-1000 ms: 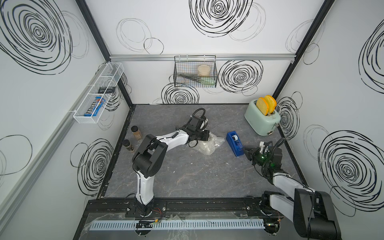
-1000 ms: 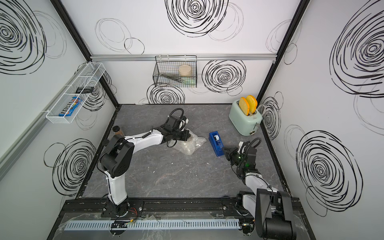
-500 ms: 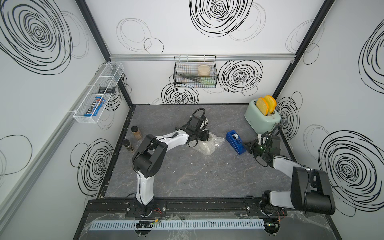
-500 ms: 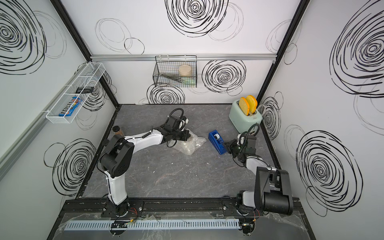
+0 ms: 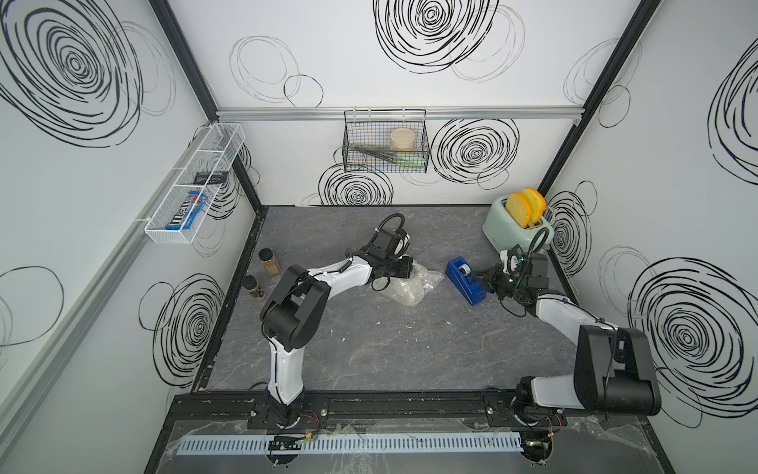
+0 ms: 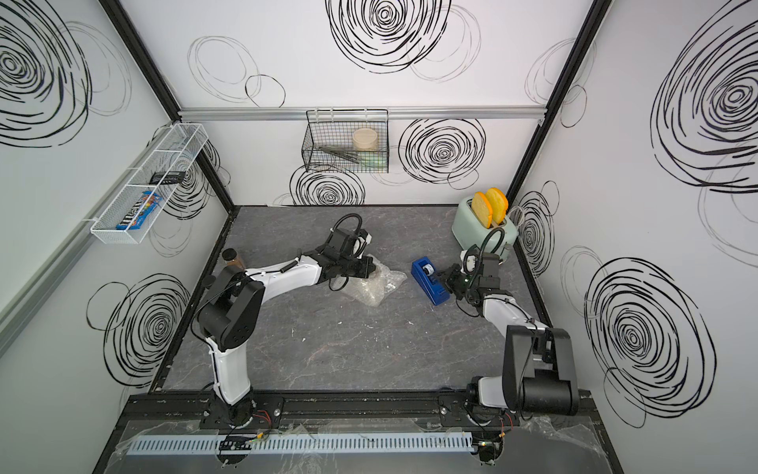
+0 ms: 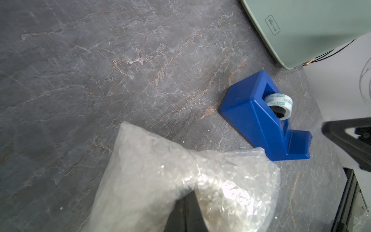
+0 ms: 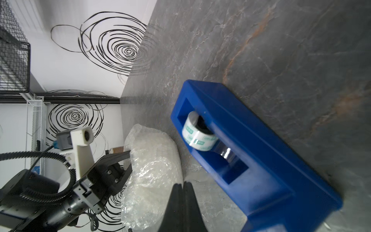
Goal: Wrap mugs in bubble wrap
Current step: Tear off the tape using the Tape Cutter.
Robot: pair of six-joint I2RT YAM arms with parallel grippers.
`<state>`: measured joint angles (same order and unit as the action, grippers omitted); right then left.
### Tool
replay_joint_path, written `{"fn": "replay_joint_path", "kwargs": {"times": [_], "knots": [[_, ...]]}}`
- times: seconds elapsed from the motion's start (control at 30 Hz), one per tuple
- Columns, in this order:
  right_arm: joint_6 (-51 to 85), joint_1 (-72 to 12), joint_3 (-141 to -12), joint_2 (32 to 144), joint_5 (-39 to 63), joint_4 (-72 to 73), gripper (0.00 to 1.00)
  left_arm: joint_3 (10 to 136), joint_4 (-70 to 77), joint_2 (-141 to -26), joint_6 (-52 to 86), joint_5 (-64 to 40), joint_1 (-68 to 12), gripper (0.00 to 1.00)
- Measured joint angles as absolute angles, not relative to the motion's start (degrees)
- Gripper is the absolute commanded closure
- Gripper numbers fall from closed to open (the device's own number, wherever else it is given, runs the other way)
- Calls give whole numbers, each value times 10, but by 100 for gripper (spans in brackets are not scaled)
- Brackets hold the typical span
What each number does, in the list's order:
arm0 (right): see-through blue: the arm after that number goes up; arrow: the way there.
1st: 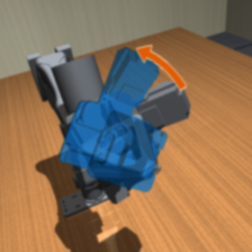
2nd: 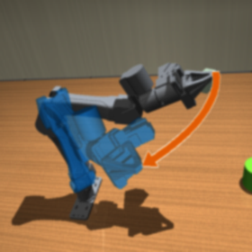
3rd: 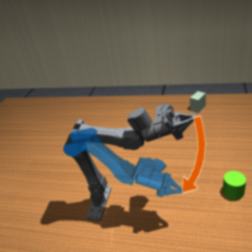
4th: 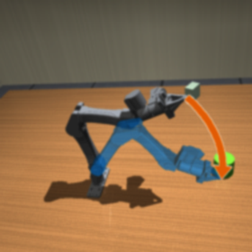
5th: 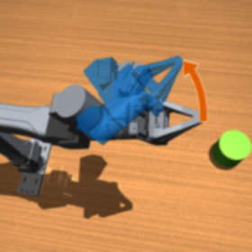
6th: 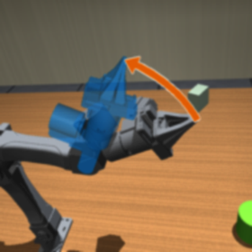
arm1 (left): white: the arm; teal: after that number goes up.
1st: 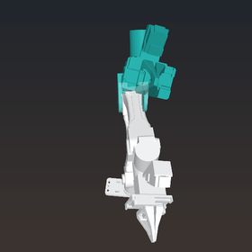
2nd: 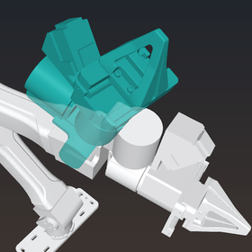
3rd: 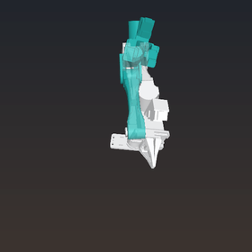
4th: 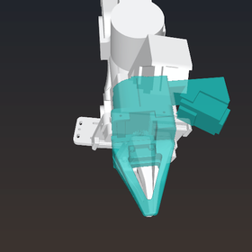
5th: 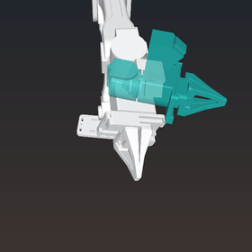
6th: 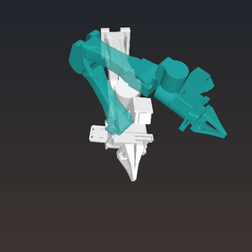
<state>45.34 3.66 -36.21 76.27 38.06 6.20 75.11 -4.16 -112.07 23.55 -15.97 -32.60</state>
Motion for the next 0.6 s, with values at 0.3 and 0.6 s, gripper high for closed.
{"fn": "replay_joint_path", "kwargs": {"times": [0.3, 0.6], "knots": [[431, 107, -350, 642, 401, 18, 100, 751, -41, -1121, 236, -163, -325, 100], [396, 121, -303, 630, 409, -84, 100, 751, -41, -1121, 236, -163, -325, 100]]}}
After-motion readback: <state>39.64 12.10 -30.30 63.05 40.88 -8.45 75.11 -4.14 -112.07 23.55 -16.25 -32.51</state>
